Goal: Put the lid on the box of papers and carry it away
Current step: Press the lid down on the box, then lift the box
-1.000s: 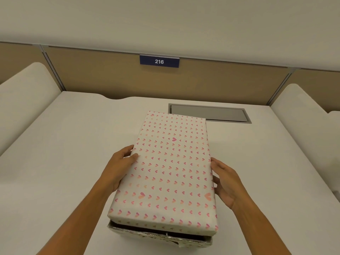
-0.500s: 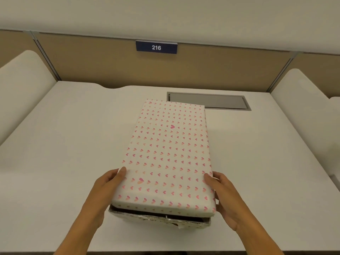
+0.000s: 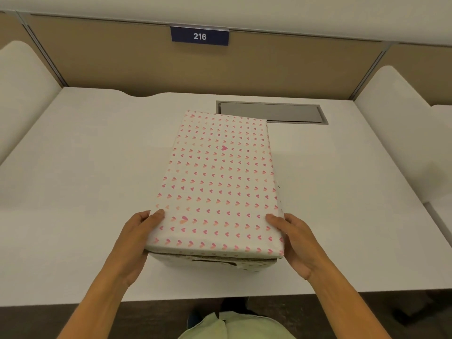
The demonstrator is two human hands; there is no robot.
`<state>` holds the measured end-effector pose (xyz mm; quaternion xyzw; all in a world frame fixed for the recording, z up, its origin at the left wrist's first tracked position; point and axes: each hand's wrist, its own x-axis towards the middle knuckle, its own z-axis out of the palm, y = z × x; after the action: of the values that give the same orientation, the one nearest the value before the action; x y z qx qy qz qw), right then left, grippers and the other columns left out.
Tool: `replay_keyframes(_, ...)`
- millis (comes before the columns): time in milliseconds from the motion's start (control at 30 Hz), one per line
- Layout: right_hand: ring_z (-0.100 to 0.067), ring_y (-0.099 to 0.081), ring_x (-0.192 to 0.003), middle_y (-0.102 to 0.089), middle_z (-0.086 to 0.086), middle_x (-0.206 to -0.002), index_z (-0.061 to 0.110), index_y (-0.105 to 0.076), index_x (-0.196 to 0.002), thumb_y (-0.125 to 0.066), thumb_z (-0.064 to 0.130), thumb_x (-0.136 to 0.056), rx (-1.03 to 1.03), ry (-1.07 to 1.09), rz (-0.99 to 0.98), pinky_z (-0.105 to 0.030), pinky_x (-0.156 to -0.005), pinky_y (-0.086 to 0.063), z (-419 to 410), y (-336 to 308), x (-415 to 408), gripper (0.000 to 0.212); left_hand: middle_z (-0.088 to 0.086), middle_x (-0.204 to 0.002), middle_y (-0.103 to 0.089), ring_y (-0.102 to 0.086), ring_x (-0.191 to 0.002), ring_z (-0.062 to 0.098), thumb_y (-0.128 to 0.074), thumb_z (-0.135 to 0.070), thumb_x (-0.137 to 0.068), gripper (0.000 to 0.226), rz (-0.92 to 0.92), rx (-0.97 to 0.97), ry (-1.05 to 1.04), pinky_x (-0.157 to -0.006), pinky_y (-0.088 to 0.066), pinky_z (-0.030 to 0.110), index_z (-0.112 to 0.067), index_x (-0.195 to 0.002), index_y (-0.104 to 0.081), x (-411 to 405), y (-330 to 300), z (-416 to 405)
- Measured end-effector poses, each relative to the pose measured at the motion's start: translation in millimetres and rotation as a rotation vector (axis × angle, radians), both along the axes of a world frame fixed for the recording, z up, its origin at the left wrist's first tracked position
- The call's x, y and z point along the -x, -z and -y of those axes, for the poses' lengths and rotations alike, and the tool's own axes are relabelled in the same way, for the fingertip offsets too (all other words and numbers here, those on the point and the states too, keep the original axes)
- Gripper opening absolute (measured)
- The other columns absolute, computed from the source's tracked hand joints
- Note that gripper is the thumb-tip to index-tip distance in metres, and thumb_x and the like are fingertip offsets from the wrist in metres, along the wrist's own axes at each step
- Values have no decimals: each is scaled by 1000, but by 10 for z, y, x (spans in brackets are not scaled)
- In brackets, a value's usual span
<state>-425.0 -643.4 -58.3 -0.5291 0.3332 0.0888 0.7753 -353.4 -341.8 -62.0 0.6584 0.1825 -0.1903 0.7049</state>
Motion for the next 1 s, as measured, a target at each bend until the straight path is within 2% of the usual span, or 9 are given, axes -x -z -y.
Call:
replay_keyframes(133,-27,-76,-98,-79,-9,-108,11,-63,-116,-84,27,-76,-49,-52,30,-29,-64,-60,40,-24,-1,48,2,-92,-76,-69,-89,28,-65,-35,-86,24,-5,39,11,-74,-51,36,-16,-101,-65,-1,-1,-27)
replay_keyframes(267,-27,-74,-104,-77,-11,-115,12,-61,-113,-79,32,-75,-4,-100,33,-28,-67,-60,75,11,12,47,0,-89,-76,-68,-88,27,-62,-33,-90,17,1,55,24,-73,-51,35,-19,-99,-64,6,27,-39)
replay_keyframes(400,-22,-76,-98,-72,-8,-118,17,-54,-116,-81,35,-68,70,-91,51,-28,-66,-61,128,25,18,57,5,-101,-72,-69,-89,26,-61,-37,-90,20,7,13,26,-73,-54,35,-20,-103,-60,22,62,-15)
replay_keyframes(467,-21,-77,-95,-75,-8,-114,14,-56,-118,-81,35,-68,91,-107,55,-27,-66,-61,146,-7,9,60,5,-106,-68,-68,-93,27,-61,-44,-89,28,17,-49,23,-76,-56,37,-23,-107,-56,35,78,2)
replay_keyframes(533,-18,-78,-93,-79,-3,-103,7,-58,-116,-79,41,-68,158,-146,26,-25,-64,-60,147,-40,28,63,1,-108,-65,-67,-96,25,-61,-59,-78,53,16,-139,19,-80,-57,42,-24,-116,-51,78,76,-9)
replay_keyframes(633,-13,-78,-89,-81,5,-91,0,-63,-113,-75,57,-64,287,-248,-63,-23,-62,-60,137,-50,140,76,-4,-107,-63,-66,-95,23,-58,-71,-66,74,-1,-287,42,-70,-59,38,-23,-121,-47,186,100,-99)
replay_keyframes(700,-16,-77,-89,-81,4,-93,7,-68,-109,-71,67,-61,338,-316,-117,-27,-62,-62,105,-31,256,77,0,-106,-64,-68,-94,25,-56,-74,-64,77,-17,-321,87,-62,-61,36,-20,-119,-51,256,134,-137)
replay_keyframes(800,-23,-72,-91,-75,2,-101,26,-66,-101,-60,78,-64,467,-342,-127,-27,-58,-62,42,-40,374,64,2,-105,-65,-68,-94,27,-58,-70,-65,73,-33,-270,92,-58,-63,38,-19,-117,-53,281,124,-97)
replay_keyframes(1000,-15,-77,-82,-75,0,-102,16,-63,-104,-65,72,-66,445,-330,-94,-27,-64,-63,45,-78,386,67,-7,-104,-62,-66,-91,21,-58,-66,-66,68,24,-297,107,-55,-59,29,-22,-118,-50,324,83,-60)
